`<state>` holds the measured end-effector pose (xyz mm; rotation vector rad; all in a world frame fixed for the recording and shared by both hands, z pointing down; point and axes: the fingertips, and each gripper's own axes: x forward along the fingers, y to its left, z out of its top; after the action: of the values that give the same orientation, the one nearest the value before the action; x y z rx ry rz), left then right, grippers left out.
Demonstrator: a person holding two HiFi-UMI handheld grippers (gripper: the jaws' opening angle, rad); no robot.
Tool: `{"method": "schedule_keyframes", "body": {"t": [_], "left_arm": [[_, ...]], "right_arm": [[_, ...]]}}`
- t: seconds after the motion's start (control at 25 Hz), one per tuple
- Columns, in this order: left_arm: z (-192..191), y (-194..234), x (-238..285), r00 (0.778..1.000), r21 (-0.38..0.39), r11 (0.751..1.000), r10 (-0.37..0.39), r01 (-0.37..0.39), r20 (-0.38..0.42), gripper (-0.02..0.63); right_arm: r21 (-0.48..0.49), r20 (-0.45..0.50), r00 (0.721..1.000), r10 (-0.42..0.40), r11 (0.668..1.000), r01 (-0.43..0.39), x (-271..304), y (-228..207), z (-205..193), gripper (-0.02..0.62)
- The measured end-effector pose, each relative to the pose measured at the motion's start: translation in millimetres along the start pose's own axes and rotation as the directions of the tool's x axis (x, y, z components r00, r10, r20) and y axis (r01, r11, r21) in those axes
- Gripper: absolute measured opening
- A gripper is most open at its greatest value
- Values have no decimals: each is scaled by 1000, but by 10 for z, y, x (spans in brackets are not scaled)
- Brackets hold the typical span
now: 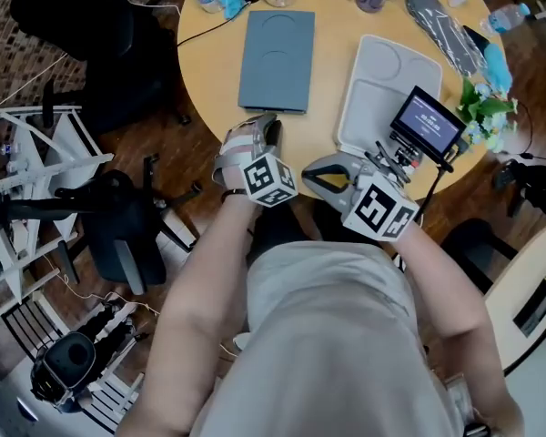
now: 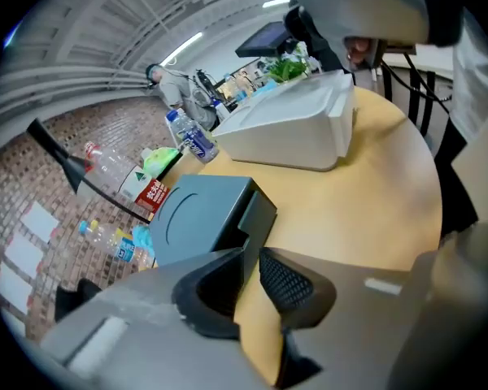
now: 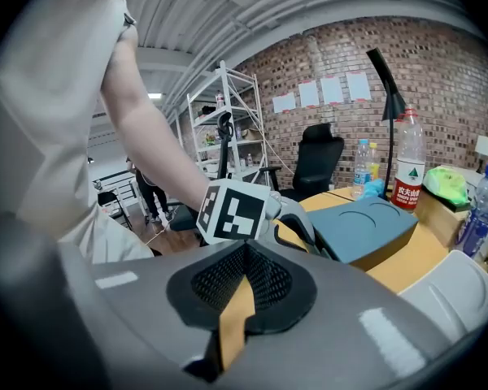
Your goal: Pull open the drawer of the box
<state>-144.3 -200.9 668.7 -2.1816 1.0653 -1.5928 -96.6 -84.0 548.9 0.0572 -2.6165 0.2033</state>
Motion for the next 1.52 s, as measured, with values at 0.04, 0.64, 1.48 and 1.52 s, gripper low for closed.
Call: {"method": "schedule_keyframes", "body": {"t": [0.04, 0.64, 1.48, 1.52], "left_arm": [[-2, 0, 32, 1000, 38, 999, 11, -10, -12, 67], [-7, -2, 126, 989, 229, 965, 141, -129, -39, 126], [-43, 3, 191, 992, 302, 952, 85, -51, -98, 144], [-66, -3, 216, 991, 313, 949, 81, -43, -107, 144]], "right_arm": [[4, -16, 1000, -4, 1000, 4, -30, -10, -27, 2], [60, -48, 996, -79, 995, 81, -236, -150, -177, 2], [78, -29, 996, -89, 993, 91, -303, -177, -108, 2], [78, -32, 996, -89, 993, 91, -308, -176, -110, 2]]}}
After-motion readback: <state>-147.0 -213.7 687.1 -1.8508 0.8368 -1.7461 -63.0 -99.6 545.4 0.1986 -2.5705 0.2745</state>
